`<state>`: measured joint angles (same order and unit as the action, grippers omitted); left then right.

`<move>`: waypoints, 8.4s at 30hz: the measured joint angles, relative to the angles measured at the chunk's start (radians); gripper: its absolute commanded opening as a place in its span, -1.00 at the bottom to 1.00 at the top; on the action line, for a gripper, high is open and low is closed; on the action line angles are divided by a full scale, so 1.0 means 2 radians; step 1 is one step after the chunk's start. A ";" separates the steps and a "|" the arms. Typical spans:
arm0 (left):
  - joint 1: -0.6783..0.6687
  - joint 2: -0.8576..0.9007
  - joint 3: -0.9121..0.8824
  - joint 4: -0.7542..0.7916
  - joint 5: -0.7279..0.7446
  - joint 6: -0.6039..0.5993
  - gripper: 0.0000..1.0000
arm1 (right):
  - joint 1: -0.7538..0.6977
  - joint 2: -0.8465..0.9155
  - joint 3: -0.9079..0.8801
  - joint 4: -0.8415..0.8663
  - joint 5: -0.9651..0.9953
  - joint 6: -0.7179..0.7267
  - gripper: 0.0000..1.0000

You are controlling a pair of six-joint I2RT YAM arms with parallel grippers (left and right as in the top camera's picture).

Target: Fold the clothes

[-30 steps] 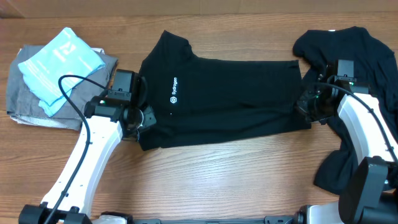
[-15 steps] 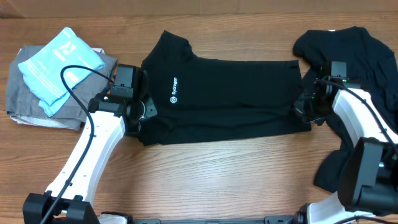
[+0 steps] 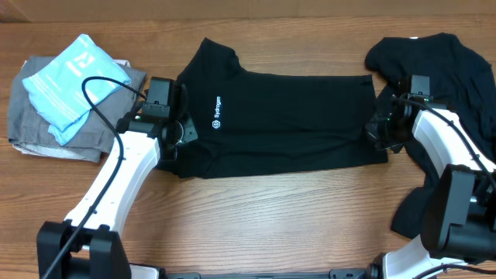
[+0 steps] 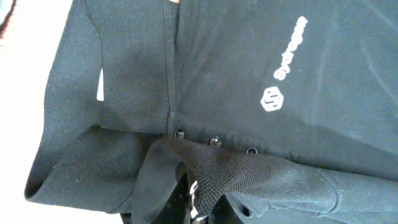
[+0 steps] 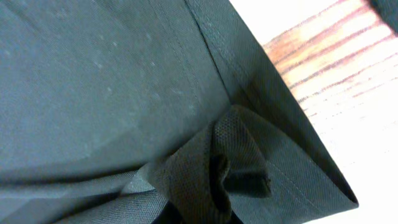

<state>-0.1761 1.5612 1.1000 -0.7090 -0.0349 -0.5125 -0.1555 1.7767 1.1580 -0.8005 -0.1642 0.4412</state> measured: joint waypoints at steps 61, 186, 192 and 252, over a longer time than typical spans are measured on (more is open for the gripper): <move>0.001 0.055 -0.077 0.028 0.024 0.009 -0.92 | 0.000 -0.021 -0.110 0.089 0.050 0.018 -0.92; 0.205 0.031 0.266 -0.263 0.038 -0.008 1.00 | 0.559 0.122 0.132 0.116 0.193 -0.363 0.04; 0.205 0.031 0.266 -0.263 0.038 -0.008 1.00 | 0.559 0.146 0.132 0.127 0.189 -0.365 0.03; 0.205 0.031 0.266 -0.263 0.038 -0.008 1.00 | 0.428 0.151 0.178 0.163 0.109 -0.190 -0.14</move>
<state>0.2337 1.6230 1.6318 -1.2343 0.0410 -0.5285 0.7010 2.0796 1.5139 -0.4755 0.0532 0.0605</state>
